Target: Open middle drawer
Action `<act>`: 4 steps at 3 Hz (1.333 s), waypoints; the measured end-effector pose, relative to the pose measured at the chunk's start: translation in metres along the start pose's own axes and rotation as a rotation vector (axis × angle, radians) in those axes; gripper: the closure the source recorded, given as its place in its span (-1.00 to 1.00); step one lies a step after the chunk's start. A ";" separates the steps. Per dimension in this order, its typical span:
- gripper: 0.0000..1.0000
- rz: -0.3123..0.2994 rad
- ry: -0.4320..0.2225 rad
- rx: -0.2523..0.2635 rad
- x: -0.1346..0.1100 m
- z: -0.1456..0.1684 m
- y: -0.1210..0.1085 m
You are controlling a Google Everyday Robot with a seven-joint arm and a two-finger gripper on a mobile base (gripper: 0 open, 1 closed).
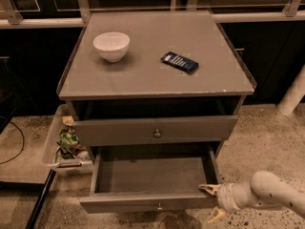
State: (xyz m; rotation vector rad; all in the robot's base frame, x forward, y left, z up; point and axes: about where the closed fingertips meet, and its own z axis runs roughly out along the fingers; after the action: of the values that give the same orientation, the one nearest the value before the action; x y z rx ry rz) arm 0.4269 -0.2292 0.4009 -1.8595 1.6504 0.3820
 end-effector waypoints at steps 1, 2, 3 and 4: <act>-1.00 0.000 0.001 -0.001 -0.001 0.000 0.000; -1.00 -0.032 0.006 0.021 -0.015 -0.018 -0.008; -1.00 -0.102 0.002 0.044 -0.043 -0.050 -0.022; -1.00 -0.154 0.030 0.095 -0.063 -0.096 -0.042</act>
Offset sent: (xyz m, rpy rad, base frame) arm 0.0055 -0.0006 0.0647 -0.0236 -0.0970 0.0208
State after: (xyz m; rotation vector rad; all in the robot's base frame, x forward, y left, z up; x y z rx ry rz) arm 0.4389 -0.2369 0.5227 -1.9144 1.5057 0.2081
